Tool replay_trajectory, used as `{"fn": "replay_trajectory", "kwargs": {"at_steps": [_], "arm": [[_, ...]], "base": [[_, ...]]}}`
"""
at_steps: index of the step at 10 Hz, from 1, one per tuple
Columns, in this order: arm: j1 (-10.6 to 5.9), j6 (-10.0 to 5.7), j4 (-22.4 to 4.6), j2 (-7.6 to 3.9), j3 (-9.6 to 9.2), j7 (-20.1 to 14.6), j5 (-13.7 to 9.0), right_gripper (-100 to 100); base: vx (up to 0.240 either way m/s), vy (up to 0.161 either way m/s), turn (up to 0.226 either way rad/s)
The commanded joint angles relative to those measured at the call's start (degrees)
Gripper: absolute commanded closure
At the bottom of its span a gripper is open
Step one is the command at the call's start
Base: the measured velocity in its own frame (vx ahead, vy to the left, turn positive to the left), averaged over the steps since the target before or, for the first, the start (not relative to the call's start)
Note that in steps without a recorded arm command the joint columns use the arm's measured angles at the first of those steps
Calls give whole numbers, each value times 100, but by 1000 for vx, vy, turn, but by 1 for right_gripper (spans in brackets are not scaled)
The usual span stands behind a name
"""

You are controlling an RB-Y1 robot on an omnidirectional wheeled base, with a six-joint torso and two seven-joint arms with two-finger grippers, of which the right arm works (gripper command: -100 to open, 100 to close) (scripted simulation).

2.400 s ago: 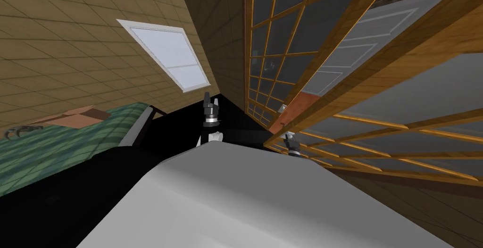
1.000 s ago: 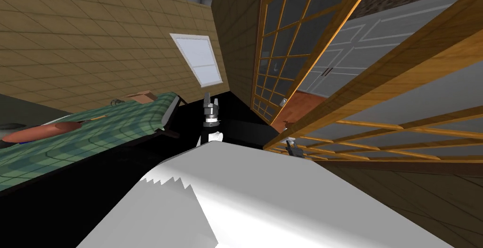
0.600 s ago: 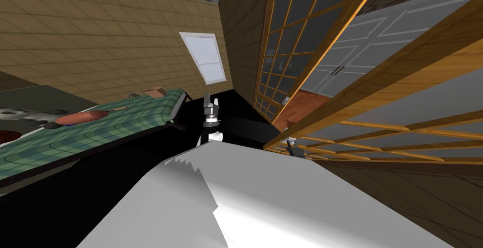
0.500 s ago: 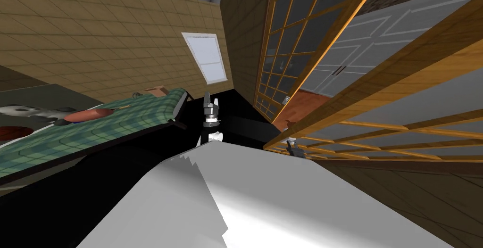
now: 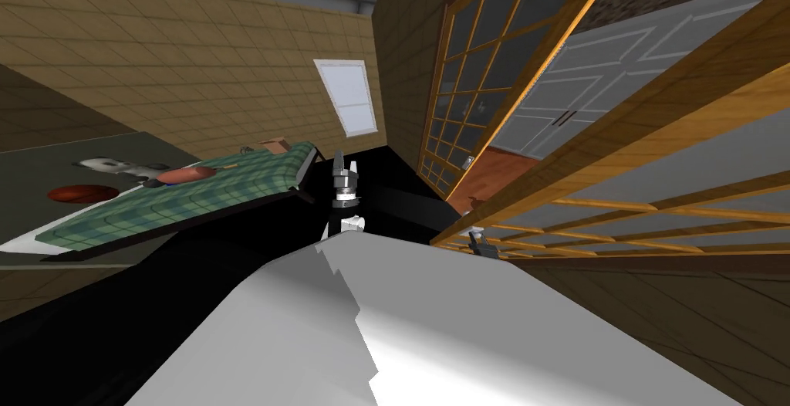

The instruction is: Pull the door open

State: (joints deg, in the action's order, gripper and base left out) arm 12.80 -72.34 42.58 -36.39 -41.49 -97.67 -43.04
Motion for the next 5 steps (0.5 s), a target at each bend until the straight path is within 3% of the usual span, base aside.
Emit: {"fn": "replay_trajectory", "kwargs": {"at_steps": [1,5], "arm": [[-17,-38,-53,-5,-22,-40,20,100],[-58,-129,-177,-18,-75,-135,67,100]], "base": [[-131,-25,132],[-180,-45,126]]}}
